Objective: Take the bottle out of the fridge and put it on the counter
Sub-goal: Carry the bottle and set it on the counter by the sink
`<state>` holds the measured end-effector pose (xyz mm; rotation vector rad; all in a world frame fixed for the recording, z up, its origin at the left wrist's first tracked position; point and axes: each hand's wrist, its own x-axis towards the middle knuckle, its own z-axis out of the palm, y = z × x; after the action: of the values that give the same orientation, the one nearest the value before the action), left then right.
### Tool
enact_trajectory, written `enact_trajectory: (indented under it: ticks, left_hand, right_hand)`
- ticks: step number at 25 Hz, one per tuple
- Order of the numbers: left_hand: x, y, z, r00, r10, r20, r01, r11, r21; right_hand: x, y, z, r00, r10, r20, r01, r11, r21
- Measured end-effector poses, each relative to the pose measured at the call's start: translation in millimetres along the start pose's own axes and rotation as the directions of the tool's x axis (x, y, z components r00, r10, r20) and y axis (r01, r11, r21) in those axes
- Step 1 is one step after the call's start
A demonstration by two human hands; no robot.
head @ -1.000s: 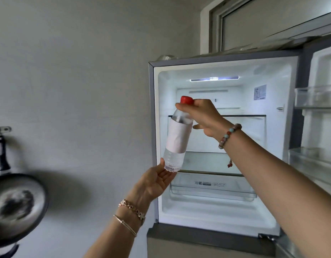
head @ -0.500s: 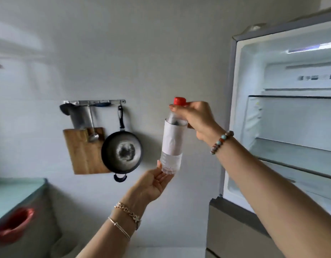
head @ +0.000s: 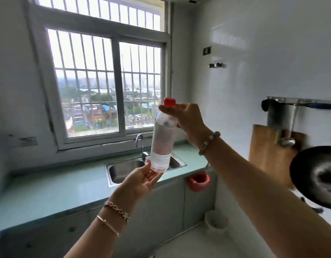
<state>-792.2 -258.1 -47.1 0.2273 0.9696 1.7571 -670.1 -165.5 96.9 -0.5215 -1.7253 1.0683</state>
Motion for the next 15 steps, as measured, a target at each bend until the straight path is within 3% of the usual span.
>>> enact_trajectory:
  ticks: [5, 15]
  left_hand:
    - [8, 101, -100, 0.971, 0.154, -0.181, -0.176, 0.978, -0.110]
    - [103, 198, -261, 0.901, 0.183, -0.394, -0.258, 0.955, -0.147]
  right_hand:
    - [43, 4, 150, 0.980, -0.045, 0.193, 0.022, 0.992, 0.124]
    - [131, 103, 366, 0.898, 0.004, 0.439, -0.094, 0.978, 0.184]
